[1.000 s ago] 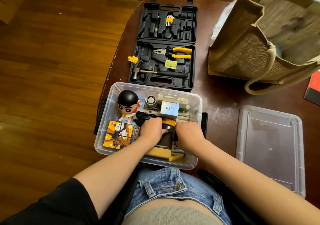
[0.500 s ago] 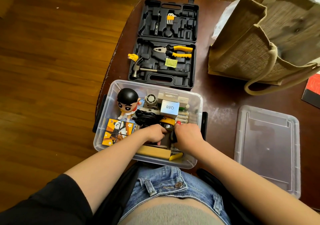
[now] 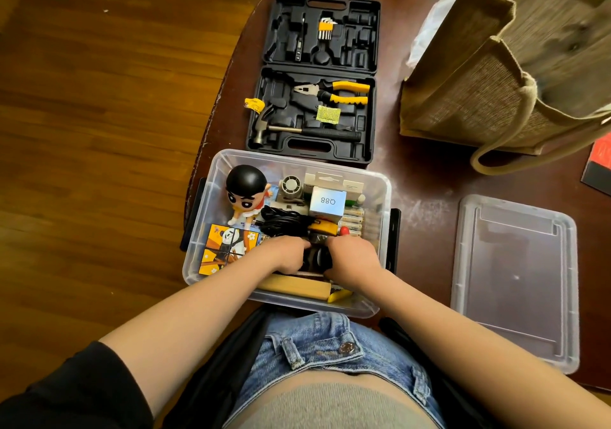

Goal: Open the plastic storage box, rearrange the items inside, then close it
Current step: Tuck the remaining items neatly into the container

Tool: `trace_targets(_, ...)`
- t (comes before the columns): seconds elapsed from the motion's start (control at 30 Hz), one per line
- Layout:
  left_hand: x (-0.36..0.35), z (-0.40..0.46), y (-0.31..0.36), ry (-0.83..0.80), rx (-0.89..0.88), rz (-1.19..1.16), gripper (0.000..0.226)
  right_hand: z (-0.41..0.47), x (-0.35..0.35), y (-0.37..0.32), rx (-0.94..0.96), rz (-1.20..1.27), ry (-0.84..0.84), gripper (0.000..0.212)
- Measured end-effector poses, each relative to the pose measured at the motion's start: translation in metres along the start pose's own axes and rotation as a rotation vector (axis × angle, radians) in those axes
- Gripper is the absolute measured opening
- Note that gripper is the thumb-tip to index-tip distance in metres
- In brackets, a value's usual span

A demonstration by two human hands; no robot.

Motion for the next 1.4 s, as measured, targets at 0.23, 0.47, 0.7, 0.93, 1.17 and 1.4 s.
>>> trace_targets(0.23, 0.002, -0.002, 0.001, 0.016, 0.015, -0.053, 0.058, 0.001, -0.012, -0.004, -0.033, -0.009, 0.033, 0.018)
trace_targets(0.47, 0.001, -0.002, -0.002, 0.035, 0.015, -0.075, 0.057, 0.004, -0.016, -0.012, -0.018, -0.112, 0.089, 0.026)
trace_targets(0.7, 0.003, -0.001, -0.002, 0.048, -0.005, -0.063, 0.056, 0.01, -0.01, -0.008, -0.057, -0.134, 0.089, 0.023)
trace_targets(0.93, 0.008, -0.004, -0.001, 0.07, -0.038, -0.036, 0.055, 0.013, -0.013, -0.002, -0.084, -0.109, 0.049, 0.012)
trace_targets(1.17, 0.016, -0.011, 0.004, 0.097, -0.085, -0.022, 0.042, 0.014, -0.014, 0.0, -0.087, -0.06, 0.028, 0.01)
trace_targets(1.4, 0.007, -0.017, 0.013, -0.004, -0.195, -0.111, 0.025, 0.013, -0.014, 0.001, -0.107, -0.048, 0.022, 0.009)
Point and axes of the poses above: each hand's wrist, its own z-axis towards the middle knuckle, its own x-axis out of the back of the hand, y = z × x, the point moved 9 cm from there along z, towards the middle knuckle, and after that the axes turned 15 degrees about -x, right-handed, at the moved point
